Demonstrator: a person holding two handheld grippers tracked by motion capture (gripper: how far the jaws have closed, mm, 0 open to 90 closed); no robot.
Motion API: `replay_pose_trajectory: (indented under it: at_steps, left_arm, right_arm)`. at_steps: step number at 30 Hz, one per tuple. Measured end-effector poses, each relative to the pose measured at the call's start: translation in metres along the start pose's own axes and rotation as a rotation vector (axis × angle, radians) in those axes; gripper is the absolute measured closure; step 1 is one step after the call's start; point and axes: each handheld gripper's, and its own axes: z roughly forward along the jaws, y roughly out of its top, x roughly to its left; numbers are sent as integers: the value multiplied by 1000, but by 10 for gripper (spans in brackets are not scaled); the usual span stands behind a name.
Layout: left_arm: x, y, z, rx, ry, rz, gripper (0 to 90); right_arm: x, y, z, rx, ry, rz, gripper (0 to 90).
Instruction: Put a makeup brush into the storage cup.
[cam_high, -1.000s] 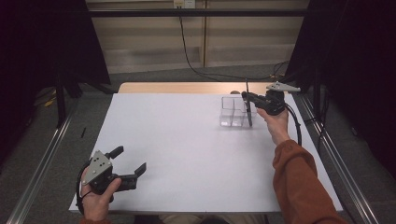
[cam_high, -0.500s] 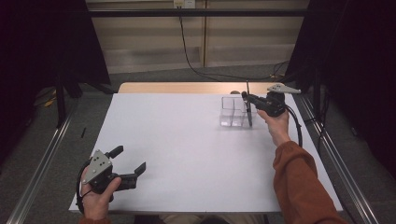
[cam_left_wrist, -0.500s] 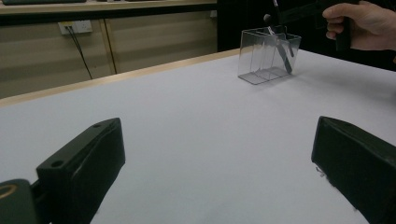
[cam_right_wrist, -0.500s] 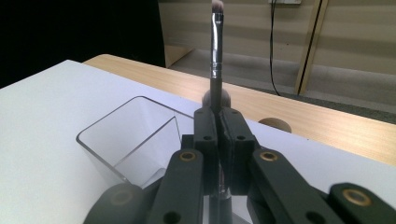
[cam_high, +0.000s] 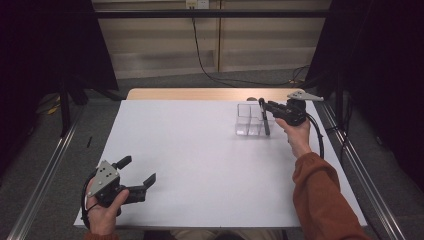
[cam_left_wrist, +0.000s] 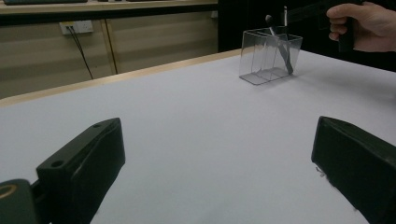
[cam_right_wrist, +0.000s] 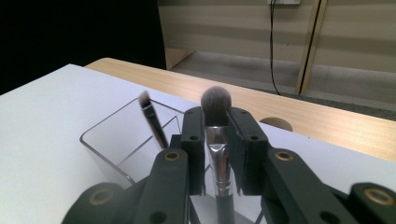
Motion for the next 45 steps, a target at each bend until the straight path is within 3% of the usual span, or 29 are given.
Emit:
replay_pose_trajectory:
  at_steps: [2,12,18,25,28,32,40,45]
  left_arm:
    - [0,0,0,-11,-1,-17,28]
    - [0,-1,-2,-12,3,-15,28]
    - [0,0,-3,-26,7,-21,29]
    - [2,-1,-8,-45,14,-32,29]
    - [3,-1,-7,-29,14,-15,29]
    - [2,-1,-7,-28,14,-17,29]
    - [2,-1,-9,-33,19,-24,30]
    - [2,-1,-9,-34,15,-24,30]
  right_arm:
    - [0,0,-2,-9,4,4,708]
    - [4,2,-13,-34,7,6,486]
    - [10,-2,-18,-30,10,-17,351]
    - [21,-4,-29,-58,36,-23,163]
    - [25,-4,-35,-75,61,-22,129]
    - [29,-3,-42,-74,77,-28,13]
    - [38,-9,-57,-68,71,-40,4]
    - [48,-11,-69,-90,11,-74,23]
